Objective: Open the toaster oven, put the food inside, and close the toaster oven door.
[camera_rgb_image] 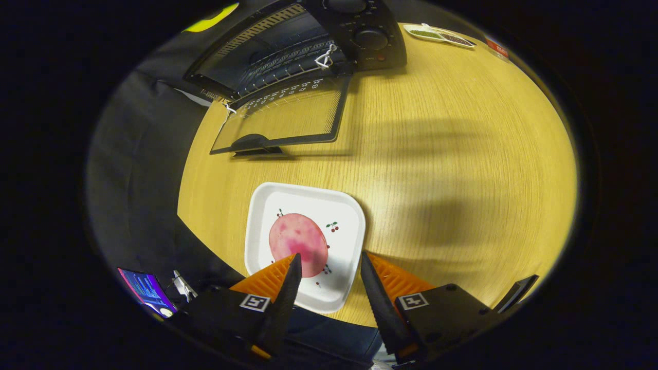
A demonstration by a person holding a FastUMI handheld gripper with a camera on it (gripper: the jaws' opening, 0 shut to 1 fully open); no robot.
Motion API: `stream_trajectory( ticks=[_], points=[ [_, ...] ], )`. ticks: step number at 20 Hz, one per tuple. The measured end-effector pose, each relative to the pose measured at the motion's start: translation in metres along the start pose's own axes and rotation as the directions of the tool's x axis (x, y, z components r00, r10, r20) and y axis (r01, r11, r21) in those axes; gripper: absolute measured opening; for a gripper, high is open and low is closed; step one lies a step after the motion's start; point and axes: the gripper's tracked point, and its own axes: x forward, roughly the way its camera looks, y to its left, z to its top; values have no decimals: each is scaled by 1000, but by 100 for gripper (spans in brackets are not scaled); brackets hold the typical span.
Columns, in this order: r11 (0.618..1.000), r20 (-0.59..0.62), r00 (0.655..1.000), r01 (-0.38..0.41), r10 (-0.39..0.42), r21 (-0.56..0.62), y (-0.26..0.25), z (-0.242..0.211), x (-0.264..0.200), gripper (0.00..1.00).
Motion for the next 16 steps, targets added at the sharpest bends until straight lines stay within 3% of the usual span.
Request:
stream_trajectory(
  ticks=[3,9,16],
  points=[
    [1000,-14,1000,12,-12,1,-8,-2,1,47],
    [998,-14,1000,0,0,63,-16,-4,4,9],
    [990,8,999,-50,50,132,-1,-8,5,2]
  ],
)
